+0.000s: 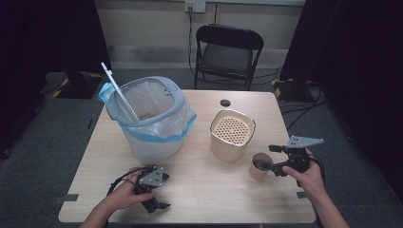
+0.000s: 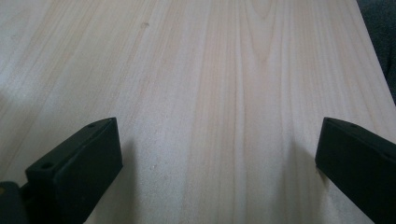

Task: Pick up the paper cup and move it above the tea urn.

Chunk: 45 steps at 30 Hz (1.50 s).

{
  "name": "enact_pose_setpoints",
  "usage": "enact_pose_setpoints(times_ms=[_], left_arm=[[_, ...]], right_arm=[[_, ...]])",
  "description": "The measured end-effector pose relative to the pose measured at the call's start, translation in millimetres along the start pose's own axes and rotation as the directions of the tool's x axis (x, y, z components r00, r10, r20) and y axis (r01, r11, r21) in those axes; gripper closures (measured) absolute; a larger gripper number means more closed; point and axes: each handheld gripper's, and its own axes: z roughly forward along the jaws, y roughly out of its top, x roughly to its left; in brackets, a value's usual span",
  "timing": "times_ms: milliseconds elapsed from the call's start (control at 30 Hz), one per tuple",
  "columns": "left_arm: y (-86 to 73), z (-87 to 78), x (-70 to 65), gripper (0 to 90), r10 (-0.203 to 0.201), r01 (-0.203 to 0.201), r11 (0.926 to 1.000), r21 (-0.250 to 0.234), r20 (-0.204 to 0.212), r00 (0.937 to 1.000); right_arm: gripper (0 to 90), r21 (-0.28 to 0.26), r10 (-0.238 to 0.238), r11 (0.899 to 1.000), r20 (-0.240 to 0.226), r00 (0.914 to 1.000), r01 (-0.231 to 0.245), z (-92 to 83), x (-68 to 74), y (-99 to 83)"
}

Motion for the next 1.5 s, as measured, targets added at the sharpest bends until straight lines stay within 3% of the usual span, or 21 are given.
enact_pose_setpoints(times_ms=[900,1333,1367,1500], left_arm=[[0.1,-0.1,0.0,0.0,-0.001,0.001,1.0000,0.001,0.000,1.0000],[0.7,-0.4,0.6,0.0,0.003,-0.003,1.0000,0.009,0.002,1.0000],[0.7,-1.0,1.6,0.0,0.016,-0.016,0.9997,0.016,0.001,0.9999],[0.7,-0.1,0.7,0.0,0.002,-0.002,1.0000,0.007,0.001,1.0000]], right_arm=[[14.1,0.013,0.006,1.000,-0.003,1.0000,-0.006,15.0,2.1,-29.1],[14.7,0.023,-0.032,0.999,0.029,0.9991,0.031,32.1,6.3,-47.1],[15.4,0.017,-0.033,0.999,0.033,0.9989,0.032,33.0,6.2,-47.9],[16.7,0.013,-0.021,1.000,0.031,0.9993,0.020,35.2,3.4,-50.6]])
